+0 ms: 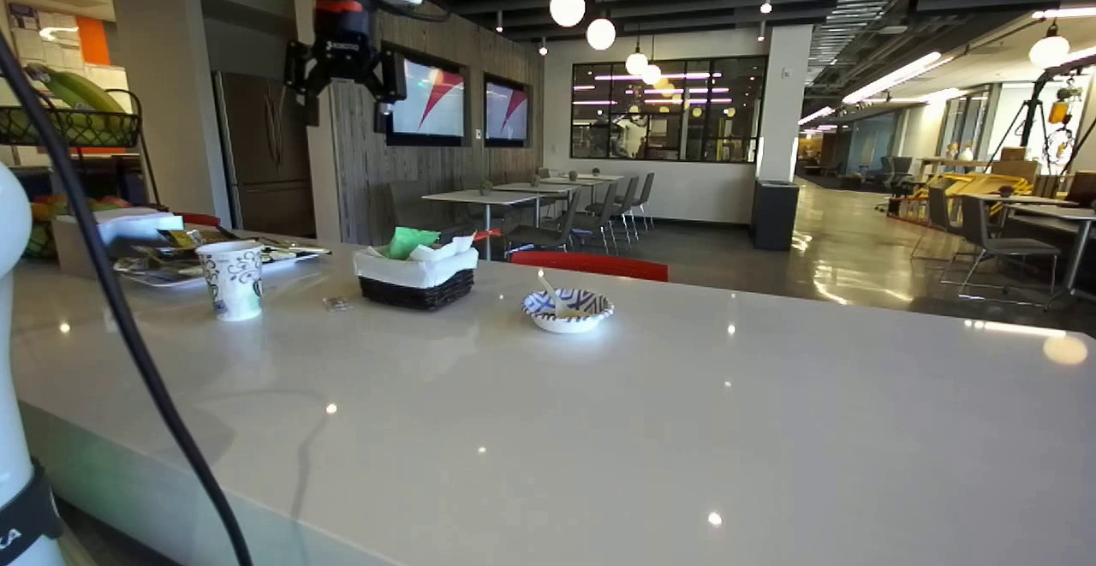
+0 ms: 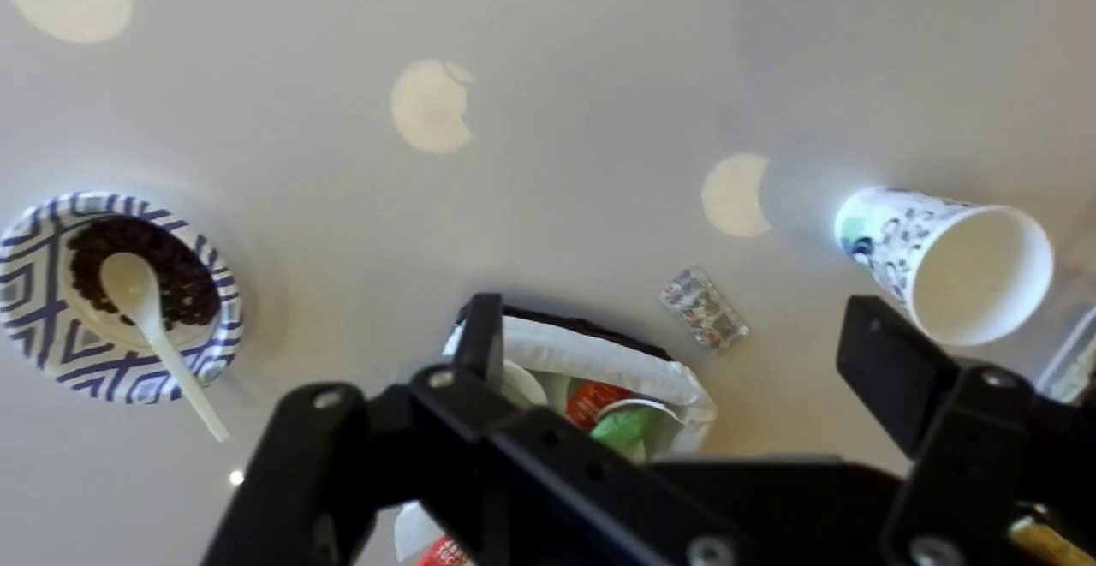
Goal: Use the plastic spoon to put some of the contents of the plate into the paper cup
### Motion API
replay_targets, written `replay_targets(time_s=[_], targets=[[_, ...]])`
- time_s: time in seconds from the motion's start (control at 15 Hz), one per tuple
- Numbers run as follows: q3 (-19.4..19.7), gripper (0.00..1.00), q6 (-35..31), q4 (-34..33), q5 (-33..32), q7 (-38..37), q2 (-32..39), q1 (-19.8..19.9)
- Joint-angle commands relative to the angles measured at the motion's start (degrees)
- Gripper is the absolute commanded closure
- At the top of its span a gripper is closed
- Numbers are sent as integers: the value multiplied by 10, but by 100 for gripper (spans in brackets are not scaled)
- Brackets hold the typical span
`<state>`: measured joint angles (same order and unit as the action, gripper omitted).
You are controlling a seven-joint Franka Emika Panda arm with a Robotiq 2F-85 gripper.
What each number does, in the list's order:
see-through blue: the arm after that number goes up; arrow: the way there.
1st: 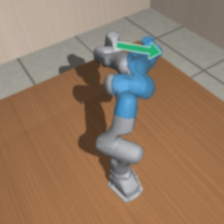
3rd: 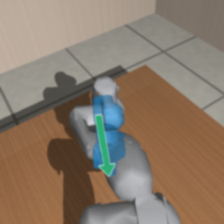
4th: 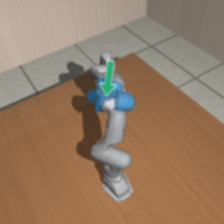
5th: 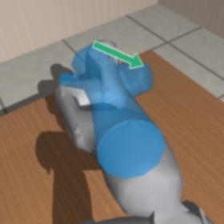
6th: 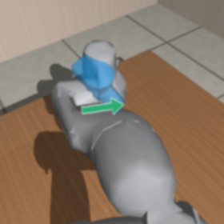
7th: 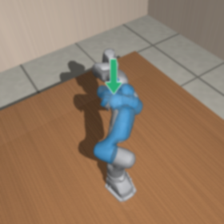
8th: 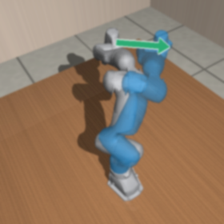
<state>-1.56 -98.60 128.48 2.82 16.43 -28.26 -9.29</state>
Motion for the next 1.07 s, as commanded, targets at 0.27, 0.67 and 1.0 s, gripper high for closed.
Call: replay_targets(time_s=[0.27,0.67,1.0], targets=[[3,0,-100,-122,-178,128,172,26],[4,0,-253,-142,-157,177,286,38],[1,0,-241,-139,-171,163,325,63]])
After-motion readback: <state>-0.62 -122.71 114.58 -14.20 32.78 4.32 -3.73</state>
